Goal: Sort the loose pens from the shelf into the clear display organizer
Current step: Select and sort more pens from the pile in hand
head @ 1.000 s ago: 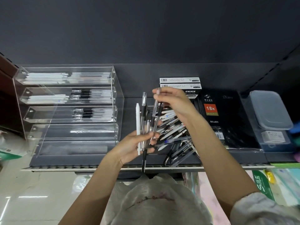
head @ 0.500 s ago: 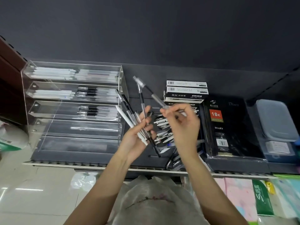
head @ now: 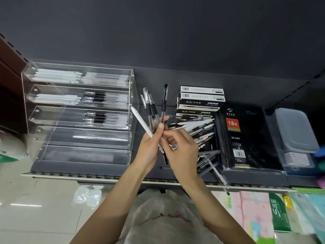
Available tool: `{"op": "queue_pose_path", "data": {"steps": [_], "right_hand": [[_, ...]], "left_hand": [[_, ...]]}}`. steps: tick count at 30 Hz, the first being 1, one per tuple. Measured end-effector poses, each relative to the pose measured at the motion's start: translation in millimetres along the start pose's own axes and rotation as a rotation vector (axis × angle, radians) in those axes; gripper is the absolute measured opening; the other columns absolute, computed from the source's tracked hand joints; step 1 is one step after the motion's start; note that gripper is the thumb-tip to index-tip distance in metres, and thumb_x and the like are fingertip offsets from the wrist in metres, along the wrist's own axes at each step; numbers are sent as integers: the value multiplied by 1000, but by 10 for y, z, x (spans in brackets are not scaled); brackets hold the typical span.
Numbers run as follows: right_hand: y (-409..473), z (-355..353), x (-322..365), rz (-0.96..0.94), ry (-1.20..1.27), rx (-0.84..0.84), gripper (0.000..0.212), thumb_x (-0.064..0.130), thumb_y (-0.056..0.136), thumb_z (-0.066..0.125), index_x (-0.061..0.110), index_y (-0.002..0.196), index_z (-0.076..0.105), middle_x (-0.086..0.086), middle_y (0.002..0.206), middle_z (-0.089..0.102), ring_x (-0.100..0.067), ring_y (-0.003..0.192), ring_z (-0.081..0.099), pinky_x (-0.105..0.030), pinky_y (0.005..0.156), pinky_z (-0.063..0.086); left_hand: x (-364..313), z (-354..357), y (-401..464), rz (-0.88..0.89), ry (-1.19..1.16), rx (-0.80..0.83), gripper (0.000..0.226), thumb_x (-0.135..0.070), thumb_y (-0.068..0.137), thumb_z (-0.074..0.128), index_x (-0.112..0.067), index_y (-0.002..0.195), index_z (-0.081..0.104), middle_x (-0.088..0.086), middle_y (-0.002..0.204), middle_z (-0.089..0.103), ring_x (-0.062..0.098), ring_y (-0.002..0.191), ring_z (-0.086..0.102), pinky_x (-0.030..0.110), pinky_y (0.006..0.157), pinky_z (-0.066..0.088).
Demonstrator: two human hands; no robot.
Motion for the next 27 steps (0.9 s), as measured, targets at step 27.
{"op": "queue_pose_path", "data": {"steps": [27], "right_hand": [[-273,17,-80,371,349,442,10,16,89,63,22,96,65,6,76,71,-7,64,68,-28,63,56]], "left_hand": [[-170,-265,12,29,-681,-74,16,-19,95,40,-16,98,55,-7,73,55,3,64,56,24,88,53]]}}
Point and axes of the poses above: each hand's wrist, its own y-axis towards the middle knuckle, its own z-axis out of the palm, x = y × z, the point moved 7 cm from there along y, towards the middle knuckle
